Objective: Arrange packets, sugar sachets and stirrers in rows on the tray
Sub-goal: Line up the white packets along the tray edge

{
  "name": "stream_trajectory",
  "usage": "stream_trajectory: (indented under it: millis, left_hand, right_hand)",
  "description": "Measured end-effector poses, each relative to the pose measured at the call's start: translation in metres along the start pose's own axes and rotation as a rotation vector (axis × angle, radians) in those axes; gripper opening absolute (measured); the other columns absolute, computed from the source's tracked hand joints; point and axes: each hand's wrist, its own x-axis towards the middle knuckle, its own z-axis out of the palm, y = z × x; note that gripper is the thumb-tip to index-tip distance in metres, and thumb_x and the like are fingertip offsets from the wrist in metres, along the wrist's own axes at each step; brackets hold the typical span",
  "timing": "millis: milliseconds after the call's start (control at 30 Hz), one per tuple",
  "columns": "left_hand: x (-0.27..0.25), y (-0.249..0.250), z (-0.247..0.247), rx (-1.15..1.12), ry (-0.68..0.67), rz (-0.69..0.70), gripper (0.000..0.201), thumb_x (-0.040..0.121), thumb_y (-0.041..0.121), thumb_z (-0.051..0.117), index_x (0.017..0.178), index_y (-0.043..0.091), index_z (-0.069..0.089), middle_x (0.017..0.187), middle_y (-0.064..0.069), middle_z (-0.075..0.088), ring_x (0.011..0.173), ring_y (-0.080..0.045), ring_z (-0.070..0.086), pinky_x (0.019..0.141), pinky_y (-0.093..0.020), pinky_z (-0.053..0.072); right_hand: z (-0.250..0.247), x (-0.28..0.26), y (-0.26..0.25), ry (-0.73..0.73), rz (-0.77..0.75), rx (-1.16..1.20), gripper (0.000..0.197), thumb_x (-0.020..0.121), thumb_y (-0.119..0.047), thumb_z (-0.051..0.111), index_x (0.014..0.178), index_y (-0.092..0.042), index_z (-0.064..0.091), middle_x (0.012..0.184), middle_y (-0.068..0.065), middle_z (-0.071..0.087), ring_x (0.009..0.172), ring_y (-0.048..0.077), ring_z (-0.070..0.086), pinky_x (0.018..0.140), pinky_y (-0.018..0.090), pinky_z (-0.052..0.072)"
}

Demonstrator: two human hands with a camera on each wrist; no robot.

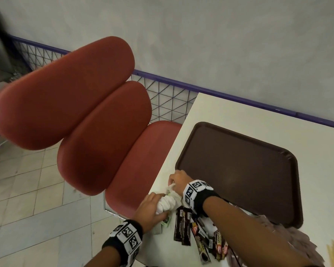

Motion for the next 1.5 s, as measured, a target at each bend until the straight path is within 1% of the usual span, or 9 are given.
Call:
stream_trajectory:
  millis: [133,300,467,633,800,1033,1233,1367,1500]
  left_hand:
    - [0.003,-0.002,-0.001,-0.069,0.002,0.025,0.053,0.085,0.044,0.06,0.13,0.02,0.047,0.116,0.004,0.046,0.108,-0.007,0.041,0.091,-0.017,0.033]
    - [0.003,-0.003,0.001,-0.128,0.03,0.037,0.041,0.087,0.034,0.062,0.122,0.015,0.051,0.114,0.005,0.046,0.107,-0.009,0.045,0.092,-0.017,0.036]
    - [0.007,-0.005,0.005,-0.182,0.055,0.054,0.021,0.085,0.035,0.063,0.098,0.028,0.048,0.097,0.008,0.054,0.092,-0.009,0.052,0.078,-0.018,0.039]
    - [0.008,0.001,0.003,-0.263,0.081,0.052,0.023,0.084,0.025,0.065,0.102,0.024,0.051,0.098,0.007,0.061,0.09,-0.006,0.058,0.078,-0.021,0.046]
    - [0.006,0.006,0.003,-0.273,0.089,0.067,0.027,0.087,0.023,0.061,0.113,0.018,0.052,0.107,0.004,0.057,0.097,-0.007,0.056,0.084,-0.019,0.044]
    - [0.006,0.011,-0.002,-0.335,0.133,0.033,0.02,0.079,0.024,0.054,0.098,0.02,0.056,0.1,0.003,0.055,0.092,-0.005,0.055,0.076,-0.007,0.039]
    - [0.011,0.015,-0.009,-0.379,0.112,-0.028,0.019,0.078,0.008,0.062,0.089,0.022,0.057,0.089,0.002,0.068,0.083,-0.012,0.065,0.076,-0.025,0.051]
    - [0.017,0.019,-0.015,-0.446,0.132,-0.065,0.026,0.076,0.0,0.059,0.085,0.025,0.06,0.078,0.01,0.069,0.074,-0.002,0.064,0.069,-0.016,0.05]
    - [0.024,0.027,-0.022,-0.552,0.105,-0.055,0.025,0.067,0.027,0.056,0.088,0.014,0.061,0.081,0.003,0.066,0.076,-0.009,0.059,0.071,-0.02,0.046]
  right_hand:
    - [-0.002,-0.005,0.009,0.057,-0.059,0.061,0.015,0.085,-0.005,0.047,0.085,-0.016,0.057,0.106,0.006,0.045,0.111,0.021,0.039,0.095,0.036,0.043]
    - [-0.006,-0.011,0.023,0.054,0.028,0.247,0.008,0.083,-0.017,0.058,0.085,-0.02,0.051,0.09,0.001,0.053,0.086,0.017,0.052,0.08,0.031,0.045]
    - [-0.006,-0.024,0.024,-0.064,0.037,0.372,0.045,0.083,-0.034,0.065,0.121,-0.016,0.051,0.106,0.001,0.057,0.098,0.017,0.054,0.084,0.025,0.042]
    - [-0.002,-0.034,0.022,-0.111,-0.015,0.337,0.07,0.076,-0.022,0.073,0.136,-0.015,0.038,0.136,0.006,0.047,0.125,0.021,0.045,0.103,0.029,0.038]
    - [0.003,-0.034,0.019,0.027,0.023,0.342,0.05,0.082,-0.007,0.061,0.129,-0.015,0.047,0.128,0.01,0.053,0.116,0.022,0.053,0.092,0.024,0.042]
    - [-0.011,-0.04,0.029,0.142,0.034,0.406,0.032,0.081,-0.003,0.053,0.11,-0.012,0.062,0.11,0.011,0.065,0.094,0.021,0.06,0.073,0.022,0.042]
    - [-0.032,-0.051,0.043,0.153,-0.011,0.472,0.025,0.081,0.001,0.055,0.103,-0.008,0.064,0.092,0.003,0.062,0.087,0.015,0.057,0.072,0.024,0.045]
    - [-0.048,-0.056,0.052,0.154,-0.051,0.479,0.023,0.081,0.0,0.057,0.101,-0.008,0.065,0.088,0.001,0.06,0.085,0.014,0.055,0.07,0.02,0.043]
    - [-0.061,-0.059,0.057,0.081,-0.099,0.487,0.027,0.08,0.004,0.06,0.105,-0.004,0.063,0.08,-0.01,0.057,0.077,0.004,0.054,0.068,0.008,0.039]
